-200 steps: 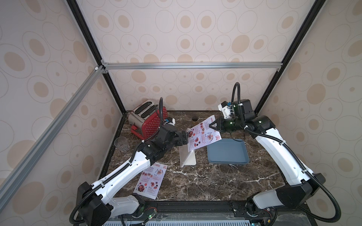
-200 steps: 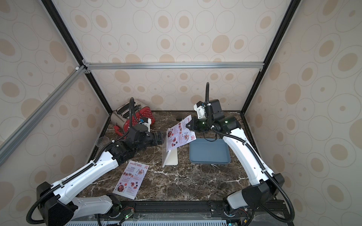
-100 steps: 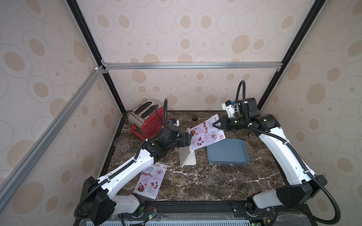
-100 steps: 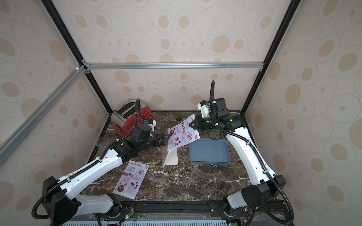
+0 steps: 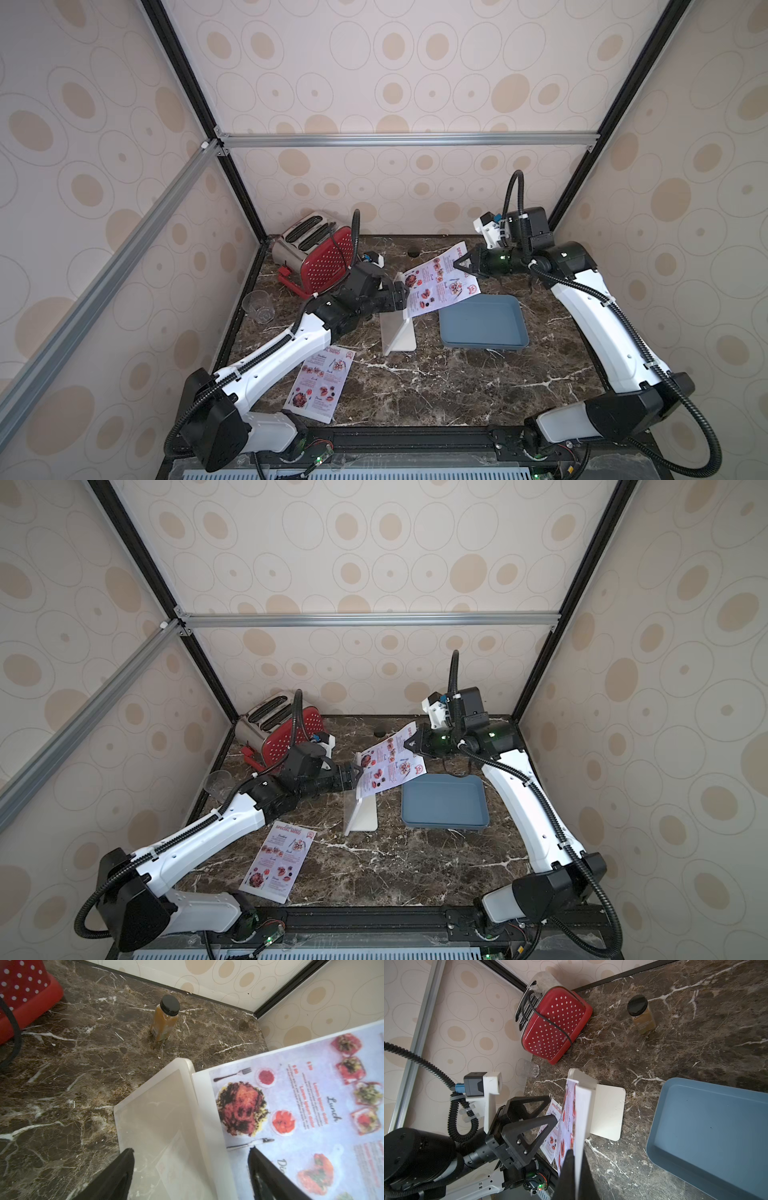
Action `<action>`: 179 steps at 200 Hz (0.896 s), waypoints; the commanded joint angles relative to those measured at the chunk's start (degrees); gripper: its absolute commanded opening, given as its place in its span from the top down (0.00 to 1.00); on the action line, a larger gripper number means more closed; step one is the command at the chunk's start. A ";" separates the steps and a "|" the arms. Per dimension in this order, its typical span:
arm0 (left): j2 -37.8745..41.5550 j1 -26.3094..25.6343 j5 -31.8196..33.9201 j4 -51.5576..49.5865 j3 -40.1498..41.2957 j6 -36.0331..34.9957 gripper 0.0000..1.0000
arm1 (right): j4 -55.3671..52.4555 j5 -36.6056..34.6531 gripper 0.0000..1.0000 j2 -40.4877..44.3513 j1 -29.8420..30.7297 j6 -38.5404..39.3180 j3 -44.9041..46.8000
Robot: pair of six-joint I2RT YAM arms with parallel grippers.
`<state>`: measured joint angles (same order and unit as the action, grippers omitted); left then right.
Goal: Replace the menus in the menu holders
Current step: Insert the menu into the menu holder.
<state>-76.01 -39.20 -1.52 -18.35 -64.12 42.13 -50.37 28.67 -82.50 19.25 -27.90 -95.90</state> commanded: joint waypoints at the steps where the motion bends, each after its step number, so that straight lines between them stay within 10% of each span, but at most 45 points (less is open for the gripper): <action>1: -0.39 0.41 -0.41 1.21 -2.39 -0.72 0.16 | -1.26 0.60 1.00 0.85 -0.32 0.82 -0.84; 179: -0.81 0.39 -0.25 1.65 -2.59 -0.46 0.17 | -2.64 0.89 1.00 0.94 -1.12 2.08 -1.57</action>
<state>-76.53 -39.20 -2.09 -17.54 -64.12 42.13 -51.92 28.71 -82.50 18.57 -26.68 -95.90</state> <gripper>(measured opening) 0.828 0.047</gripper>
